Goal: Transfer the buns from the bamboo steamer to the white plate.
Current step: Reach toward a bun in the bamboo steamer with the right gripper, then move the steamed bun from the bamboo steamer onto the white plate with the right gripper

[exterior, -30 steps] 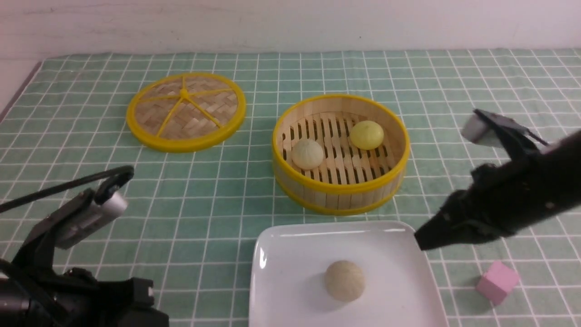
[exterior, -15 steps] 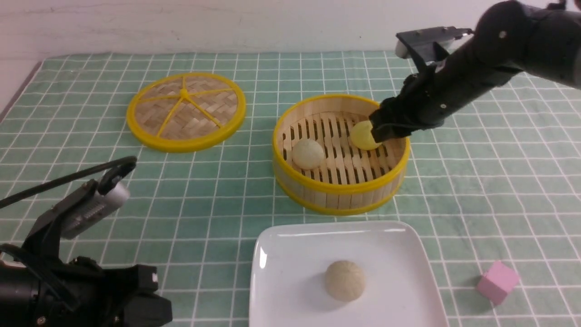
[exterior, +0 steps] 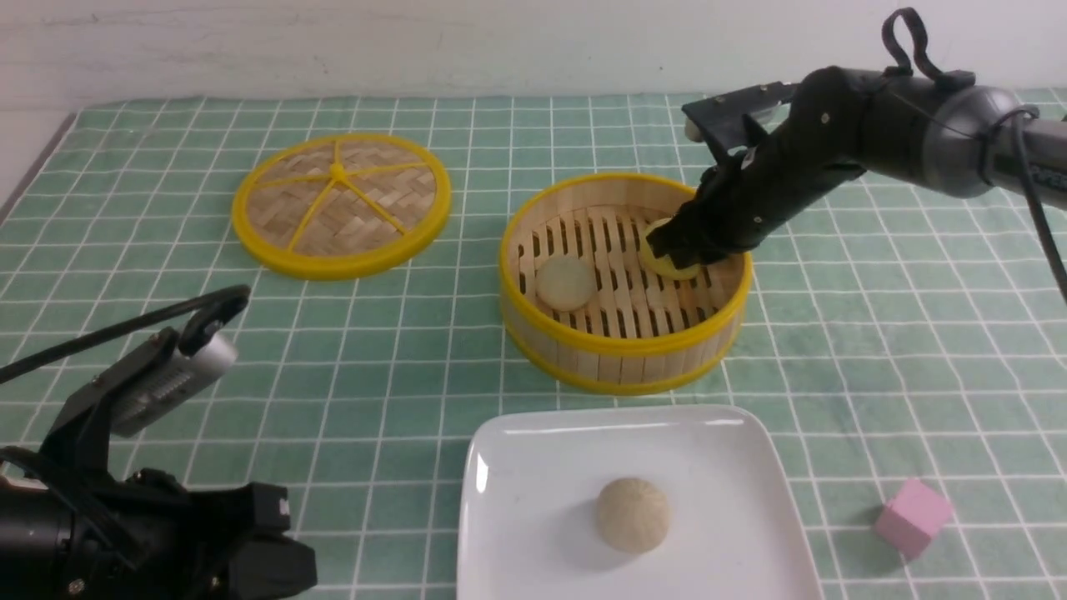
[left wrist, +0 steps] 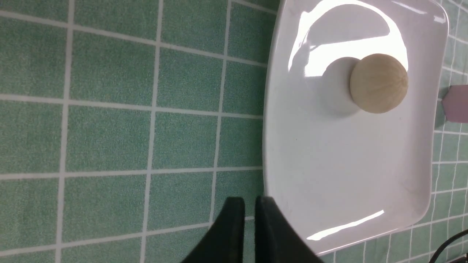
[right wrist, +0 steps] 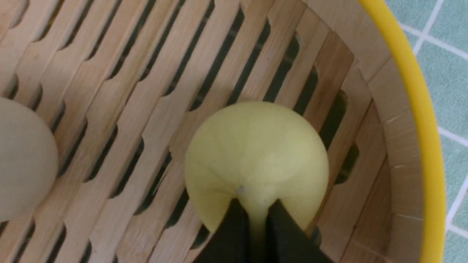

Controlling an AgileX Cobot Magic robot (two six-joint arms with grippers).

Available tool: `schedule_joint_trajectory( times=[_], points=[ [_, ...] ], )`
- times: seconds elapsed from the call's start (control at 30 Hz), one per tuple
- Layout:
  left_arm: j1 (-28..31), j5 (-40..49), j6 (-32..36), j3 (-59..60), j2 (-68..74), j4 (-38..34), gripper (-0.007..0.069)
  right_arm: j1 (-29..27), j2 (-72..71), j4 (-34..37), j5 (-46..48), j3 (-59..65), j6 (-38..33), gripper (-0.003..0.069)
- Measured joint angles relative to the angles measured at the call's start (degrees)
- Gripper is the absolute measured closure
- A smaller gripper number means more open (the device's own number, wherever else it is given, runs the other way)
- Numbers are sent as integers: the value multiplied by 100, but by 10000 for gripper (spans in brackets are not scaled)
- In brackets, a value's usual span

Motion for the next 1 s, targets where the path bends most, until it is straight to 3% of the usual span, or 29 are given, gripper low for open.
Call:
schedule_joint_trajectory(
  times=[0.13, 0.3, 0.5, 0.6, 0.63, 0.77, 1.0],
  points=[
    [0, 0, 0, 0, 0, 0, 541, 0, -265, 56, 312, 0, 0, 648],
    [0, -5, 0, 0, 0, 0, 538, 0, -1358, 36, 1398, 17, 0, 648],
    [0, -10, 0, 0, 0, 0, 531, 7, -2692, 695, 2274, 918, 41, 646],
    [0, -27, 0, 0, 0, 0, 529, 74, -3087, 1033, 2088, 1823, 19, 645],
    [0, -27, 0, 0, 0, 0, 526, 226, -3223, 1195, 1633, 2688, -103, 643],
    [0, -54, 19, 0, 0, 0, 519, 717, -3191, 1410, 594, 3792, -437, 637],
    [0, -106, 138, 0, 0, 0, 514, 1102, -2879, 1213, -376, 4440, -693, 603]
  ],
)
